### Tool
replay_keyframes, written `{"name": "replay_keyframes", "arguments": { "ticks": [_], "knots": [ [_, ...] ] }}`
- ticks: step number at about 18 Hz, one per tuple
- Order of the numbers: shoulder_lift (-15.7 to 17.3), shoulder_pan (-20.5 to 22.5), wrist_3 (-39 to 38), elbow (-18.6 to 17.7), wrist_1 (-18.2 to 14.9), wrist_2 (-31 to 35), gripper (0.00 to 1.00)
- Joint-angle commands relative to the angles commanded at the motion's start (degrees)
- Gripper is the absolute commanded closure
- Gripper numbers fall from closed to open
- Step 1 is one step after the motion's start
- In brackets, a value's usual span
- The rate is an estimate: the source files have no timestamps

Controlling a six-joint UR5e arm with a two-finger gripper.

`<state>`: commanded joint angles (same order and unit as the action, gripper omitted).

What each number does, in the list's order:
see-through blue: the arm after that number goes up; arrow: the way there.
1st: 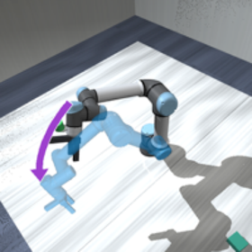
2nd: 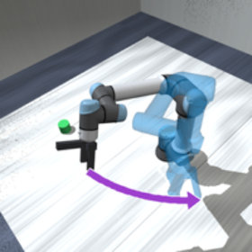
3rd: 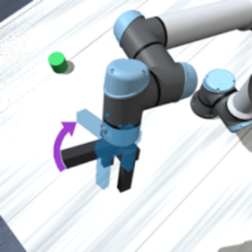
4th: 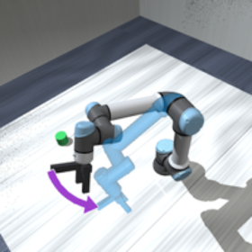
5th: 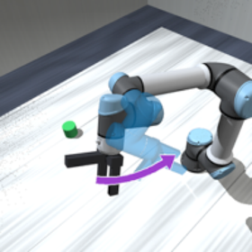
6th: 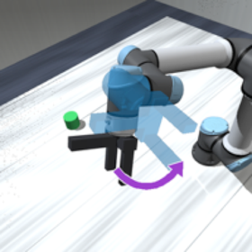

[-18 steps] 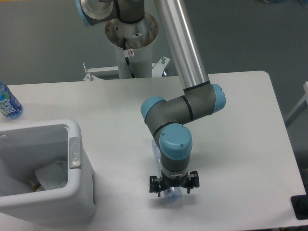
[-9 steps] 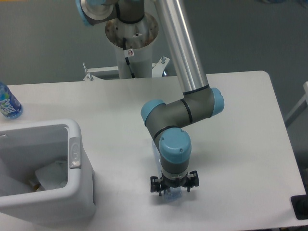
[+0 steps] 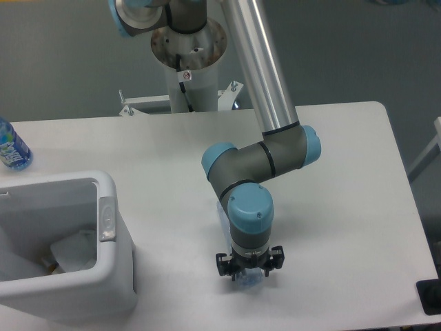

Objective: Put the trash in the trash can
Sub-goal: 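Lower the gripper and close it around the bottle's middle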

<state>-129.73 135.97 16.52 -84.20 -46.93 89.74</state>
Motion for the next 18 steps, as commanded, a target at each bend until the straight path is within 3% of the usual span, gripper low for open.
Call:
{"name": "replay_keyframes", "arguments": {
  "ticks": [10,18],
  "knots": [
    [0.26,0.09,0.0,0.0,0.0,-0.09,0.41],
    [1.14,0.17,0.09,0.96,0.26,-0.35,0.4]
  ]
}}
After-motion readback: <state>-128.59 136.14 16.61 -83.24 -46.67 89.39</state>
